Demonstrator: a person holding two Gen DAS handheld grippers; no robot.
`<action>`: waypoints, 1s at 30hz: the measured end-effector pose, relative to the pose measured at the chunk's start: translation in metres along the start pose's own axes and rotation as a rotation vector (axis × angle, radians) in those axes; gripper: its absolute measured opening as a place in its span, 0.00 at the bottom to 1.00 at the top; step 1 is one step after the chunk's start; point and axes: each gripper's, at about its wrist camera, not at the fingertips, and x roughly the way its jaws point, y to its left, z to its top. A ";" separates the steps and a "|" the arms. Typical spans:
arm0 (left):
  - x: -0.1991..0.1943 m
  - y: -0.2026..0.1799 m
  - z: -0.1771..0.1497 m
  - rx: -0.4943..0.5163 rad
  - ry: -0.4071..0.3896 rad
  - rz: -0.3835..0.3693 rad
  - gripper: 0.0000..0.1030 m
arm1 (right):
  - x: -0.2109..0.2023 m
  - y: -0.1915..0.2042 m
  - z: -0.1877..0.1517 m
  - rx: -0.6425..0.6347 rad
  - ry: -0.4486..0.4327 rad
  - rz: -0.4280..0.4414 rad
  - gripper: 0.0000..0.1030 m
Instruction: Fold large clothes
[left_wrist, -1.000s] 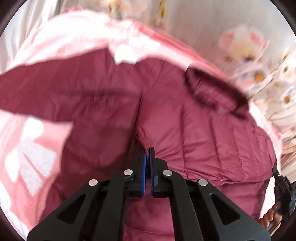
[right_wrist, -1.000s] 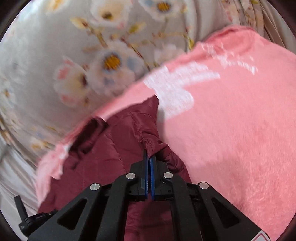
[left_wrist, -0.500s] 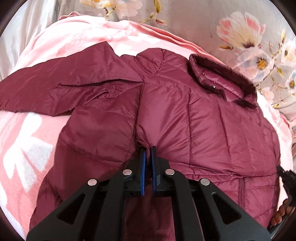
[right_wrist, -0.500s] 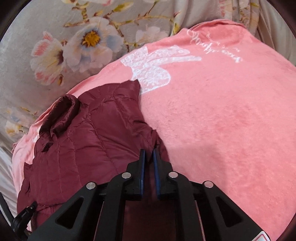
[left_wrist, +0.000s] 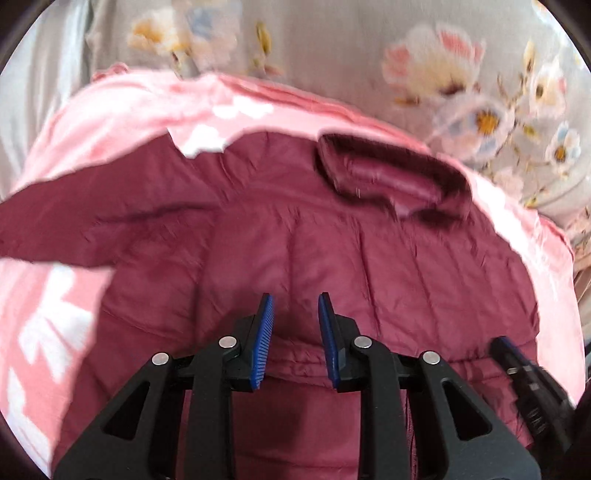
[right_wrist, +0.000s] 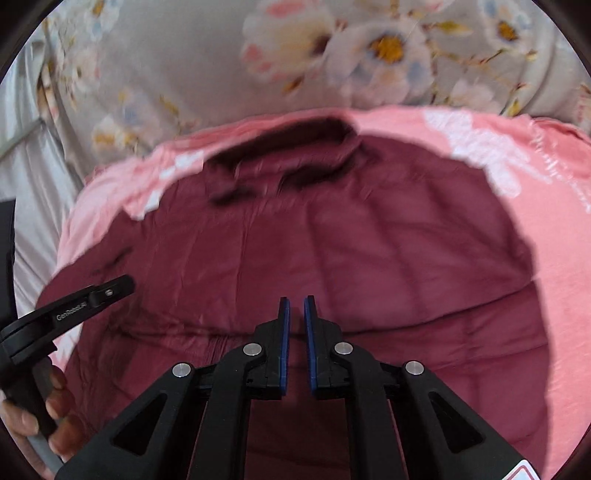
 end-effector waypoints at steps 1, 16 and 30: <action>0.005 0.000 -0.003 -0.002 0.011 0.004 0.23 | 0.008 0.002 -0.003 -0.006 0.018 -0.013 0.07; 0.027 0.000 -0.028 0.013 -0.005 0.026 0.23 | 0.033 0.004 -0.017 -0.025 0.075 -0.088 0.02; -0.073 0.209 0.007 -0.413 -0.175 0.106 0.77 | 0.021 0.003 -0.016 -0.018 0.032 -0.080 0.06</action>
